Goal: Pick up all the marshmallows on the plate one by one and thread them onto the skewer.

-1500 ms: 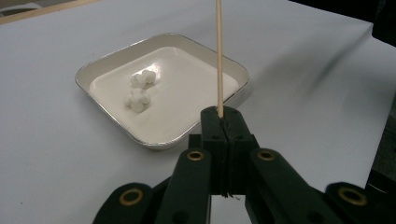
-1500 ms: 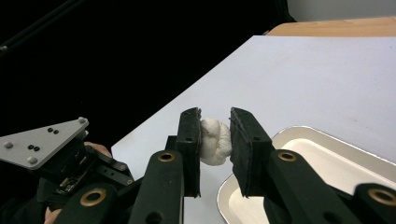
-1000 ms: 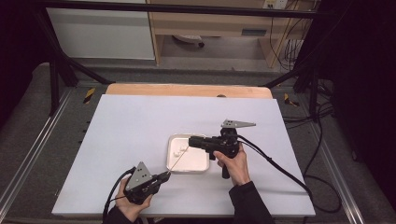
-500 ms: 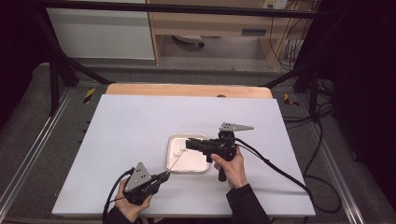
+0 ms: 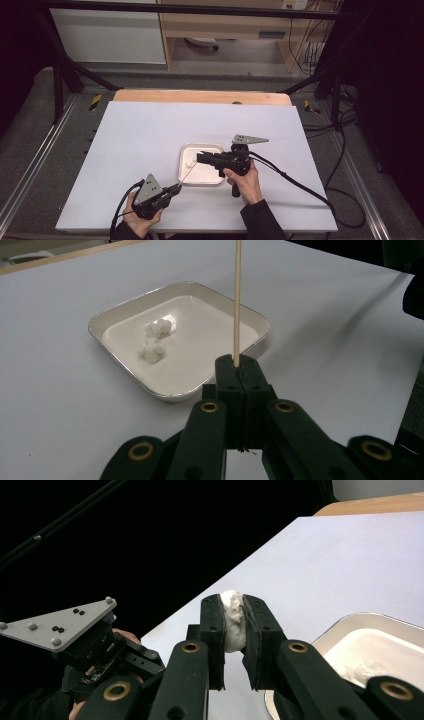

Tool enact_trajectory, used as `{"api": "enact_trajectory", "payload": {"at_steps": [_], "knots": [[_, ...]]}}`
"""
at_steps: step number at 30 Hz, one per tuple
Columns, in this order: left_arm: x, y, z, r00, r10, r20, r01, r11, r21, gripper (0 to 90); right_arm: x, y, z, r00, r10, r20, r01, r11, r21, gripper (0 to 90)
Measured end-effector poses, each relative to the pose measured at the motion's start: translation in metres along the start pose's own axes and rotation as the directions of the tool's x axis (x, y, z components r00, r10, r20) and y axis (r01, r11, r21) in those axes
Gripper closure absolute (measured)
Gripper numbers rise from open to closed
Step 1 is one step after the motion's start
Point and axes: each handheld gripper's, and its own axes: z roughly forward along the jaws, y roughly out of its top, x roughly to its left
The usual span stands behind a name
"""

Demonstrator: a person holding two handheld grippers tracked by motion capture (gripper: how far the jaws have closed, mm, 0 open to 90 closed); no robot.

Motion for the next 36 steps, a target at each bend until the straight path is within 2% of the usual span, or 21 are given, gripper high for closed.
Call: {"api": "enact_trajectory", "payload": {"at_steps": [36], "knots": [[-0.004, 0.0002, 0.0061, 0.9999, 0.012, 0.002, -0.012, 0.9998, 0.017, 89.1, 0.0047, -0.0097, 0.0032, 0.9996, -0.03, 0.001, 0.03, 0.9995, 0.01, 81.8]]}}
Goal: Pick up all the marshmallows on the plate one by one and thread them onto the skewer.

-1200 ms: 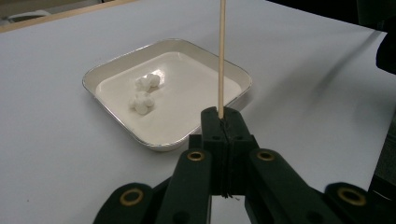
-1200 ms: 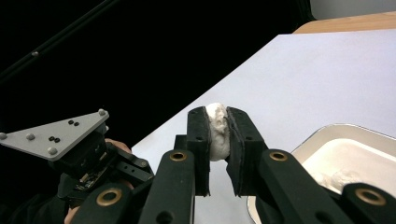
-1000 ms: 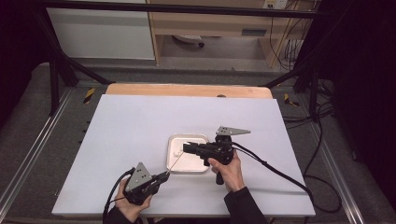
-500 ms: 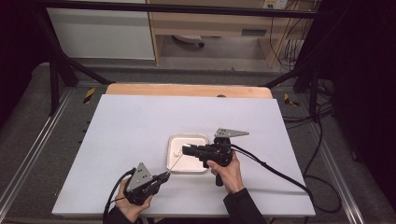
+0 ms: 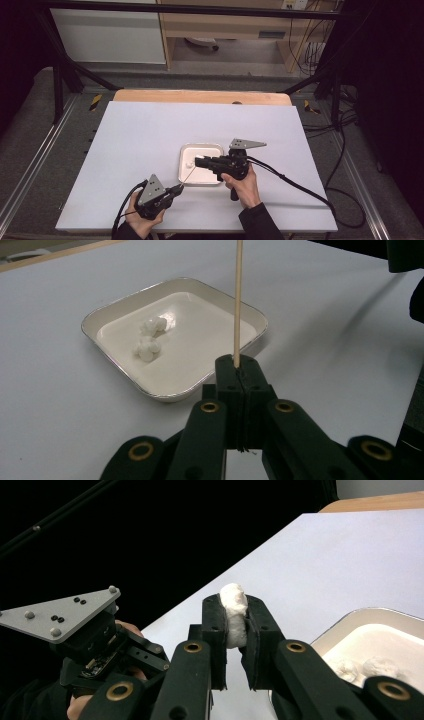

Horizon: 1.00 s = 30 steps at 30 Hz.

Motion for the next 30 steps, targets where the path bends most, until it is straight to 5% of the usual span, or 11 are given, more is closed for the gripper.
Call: {"api": "enact_trajectory", "payload": {"at_steps": [18, 26, 29, 30], "knots": [[0.001, 0.0013, -0.0027, 0.9998, -0.018, -0.001, 0.018, 0.9994, -0.028, 89.0, 0.0005, -0.0048, 0.0017, 1.0, -0.006, -0.003, 0.006, 0.9992, -0.039, 82.4], [0.0021, 0.0003, 0.001, 0.9995, -0.025, 0.021, 0.025, 0.9996, -0.009, 89.0, 0.0007, -0.0055, 0.0012, 0.9995, -0.02, 0.025, 0.02, 0.9998, -0.007, 81.1], [0.0017, 0.0023, -0.0013, 0.9996, -0.019, 0.023, 0.02, 0.9992, -0.036, 89.0, 0.0021, -0.0024, -0.003, 0.9975, -0.044, 0.054, 0.045, 0.999, -0.008, 74.2], [0.0014, 0.0026, -0.0017, 0.9996, -0.015, 0.023, 0.016, 0.9992, -0.037, 89.0, 0.0023, -0.0009, -0.0049, 0.9964, -0.051, 0.068, 0.051, 0.9987, 0.0, 62.9]]}}
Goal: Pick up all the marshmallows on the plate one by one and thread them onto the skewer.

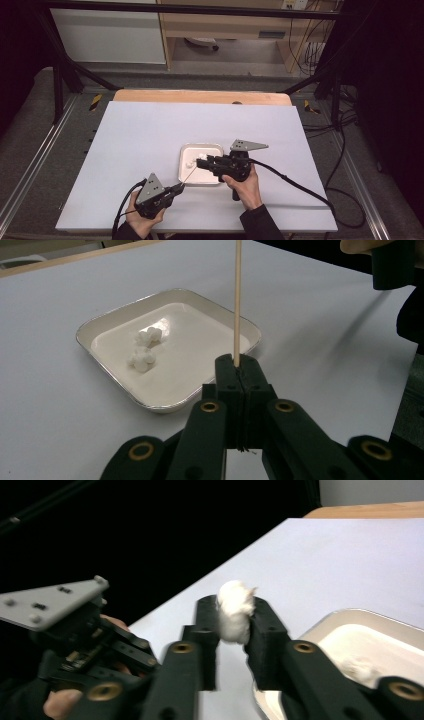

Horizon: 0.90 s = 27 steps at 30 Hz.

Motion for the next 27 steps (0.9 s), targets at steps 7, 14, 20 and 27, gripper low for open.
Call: {"api": "enact_trajectory", "payload": {"at_steps": [7, 14, 20, 27], "knots": [[0.003, -0.002, -0.003, 0.9999, 0.0, -0.013, 0.0, 1.0, -0.009, 89.0, 0.002, 0.003, -0.007, 0.9982, -0.041, 0.043, 0.041, 0.9992, -0.003, 37.0], [0.003, -0.003, 0.001, 1.0, 0.003, -0.006, -0.003, 1.0, 0.004, 89.0, -0.005, 0.01, -0.007, 0.9994, -0.033, 0.013, 0.033, 0.9987, -0.039, 49.2], [0.001, -0.004, 0.001, 0.9999, 0.013, 0.004, -0.013, 0.9999, 0.007, 89.0, -0.008, 0.008, -0.001, 0.9996, 0.022, -0.017, -0.023, 0.9986, -0.047, 74.0], [0.002, -0.004, 0.0, 1.0, 0.0, -0.006, 0.0, 0.9999, 0.01, 89.1, -0.007, 0.004, 0.003, 0.9988, 0.036, -0.034, -0.038, 0.9974, -0.061, 79.8]]}}
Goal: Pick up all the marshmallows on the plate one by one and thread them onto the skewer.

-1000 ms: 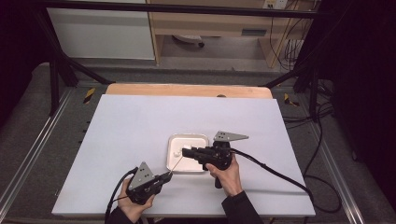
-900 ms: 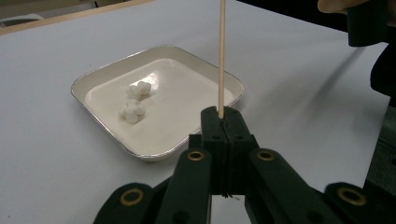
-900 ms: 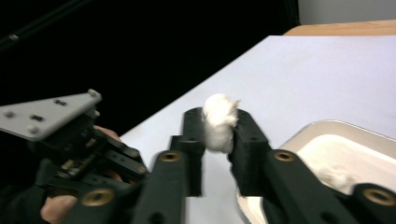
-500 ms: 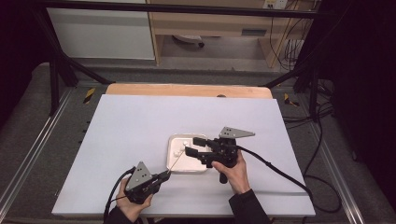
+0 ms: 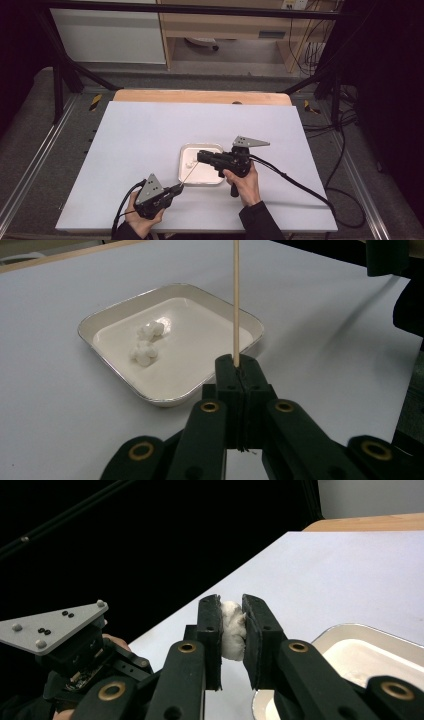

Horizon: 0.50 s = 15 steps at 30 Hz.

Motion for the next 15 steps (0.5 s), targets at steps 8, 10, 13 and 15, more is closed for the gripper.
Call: {"api": "enact_trajectory", "payload": {"at_steps": [8, 10, 13, 15], "knots": [[-0.0003, 0.0, 0.0008, 0.9999, -0.012, -0.005, 0.012, 0.9999, 0.01, 89.1, 0.0048, -0.0052, 0.0007, 1.0, -0.009, -0.003, 0.009, 0.9999, -0.005, 81.1], [-0.0004, -0.0003, 0.0007, 0.9999, -0.01, -0.006, 0.01, 0.9999, 0.012, 89.1, 0.0058, -0.0063, 0.0007, 0.9999, -0.014, -0.001, 0.014, 0.9999, -0.003, 81.2], [-0.0008, -0.0005, 0.0017, 1.0, -0.009, -0.002, 0.009, 0.9997, 0.021, 89.1, 0.0069, -0.0081, 0.001, 0.9998, -0.022, 0.003, 0.022, 0.9998, -0.001, 81.2], [-0.0016, -0.0005, 0.002, 1.0, -0.006, 0.0, 0.006, 0.9998, 0.021, 89.1, 0.007, -0.0091, 0.0015, 0.9996, -0.025, 0.009, 0.025, 0.9997, 0.002, 81.2]]}}
